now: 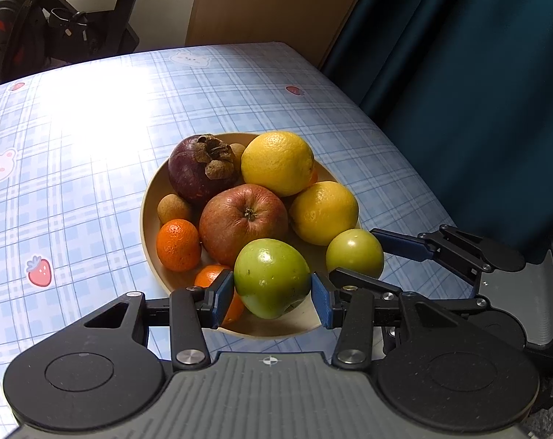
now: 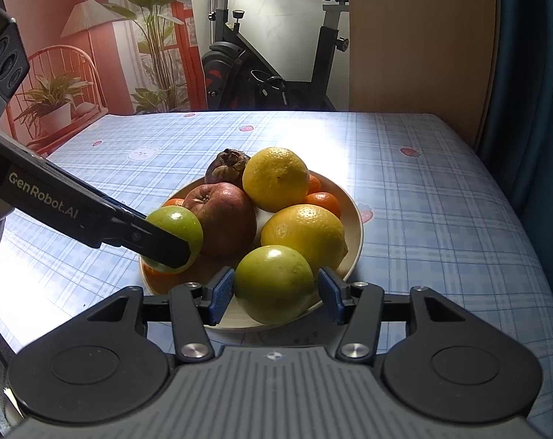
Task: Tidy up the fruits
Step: 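Lower the green fruits onto the plate and open both grippers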
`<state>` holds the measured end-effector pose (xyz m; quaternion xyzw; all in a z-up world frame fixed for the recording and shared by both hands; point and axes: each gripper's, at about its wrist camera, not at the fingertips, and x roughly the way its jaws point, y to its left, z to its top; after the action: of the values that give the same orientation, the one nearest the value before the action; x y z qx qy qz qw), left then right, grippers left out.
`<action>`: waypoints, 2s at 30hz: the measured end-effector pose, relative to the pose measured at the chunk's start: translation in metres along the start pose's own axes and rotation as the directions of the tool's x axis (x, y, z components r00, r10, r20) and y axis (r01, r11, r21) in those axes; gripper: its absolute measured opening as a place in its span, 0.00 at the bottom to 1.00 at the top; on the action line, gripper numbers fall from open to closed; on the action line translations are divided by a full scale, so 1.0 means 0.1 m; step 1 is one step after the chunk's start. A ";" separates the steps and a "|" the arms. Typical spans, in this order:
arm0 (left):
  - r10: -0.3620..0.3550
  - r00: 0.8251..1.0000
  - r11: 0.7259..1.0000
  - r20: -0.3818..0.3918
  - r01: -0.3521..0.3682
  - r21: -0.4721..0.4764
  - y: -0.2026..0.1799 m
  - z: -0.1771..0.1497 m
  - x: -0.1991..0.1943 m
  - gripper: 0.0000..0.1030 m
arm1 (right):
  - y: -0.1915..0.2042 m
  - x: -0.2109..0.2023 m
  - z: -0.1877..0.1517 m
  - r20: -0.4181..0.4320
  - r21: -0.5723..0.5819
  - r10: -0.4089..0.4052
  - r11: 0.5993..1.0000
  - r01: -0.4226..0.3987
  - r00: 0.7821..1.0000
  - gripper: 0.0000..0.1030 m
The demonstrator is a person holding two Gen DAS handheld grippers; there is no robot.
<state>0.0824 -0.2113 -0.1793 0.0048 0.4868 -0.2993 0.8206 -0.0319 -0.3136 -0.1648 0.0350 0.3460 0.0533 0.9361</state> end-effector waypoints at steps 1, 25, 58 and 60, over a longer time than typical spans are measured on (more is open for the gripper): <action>0.000 1.000 1.000 0.000 0.000 0.000 0.00 0.00 0.00 0.47 | 0.01 -0.01 -0.01 0.002 0.001 0.000 1.000 0.000 1.000 0.56; -0.007 1.000 0.999 -0.012 0.007 0.041 -0.05 -0.03 0.07 0.47 | -0.02 -0.20 0.04 0.053 -0.020 -0.070 0.997 0.071 0.996 0.58; 0.093 0.987 0.996 0.131 -0.091 -0.028 0.17 0.10 -0.43 0.57 | -0.17 -0.30 0.17 0.066 0.104 -0.108 0.990 0.101 0.992 0.62; 0.127 0.978 0.992 0.166 -0.123 -0.034 0.20 0.10 -0.59 0.73 | -0.15 -0.34 0.22 0.070 0.114 -0.103 0.989 0.095 0.992 0.73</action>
<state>0.0801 -0.1697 -0.1322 0.0006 0.4182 -0.2405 0.8759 -0.0424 -0.3338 -0.1277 0.0714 0.3141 -0.0138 0.9466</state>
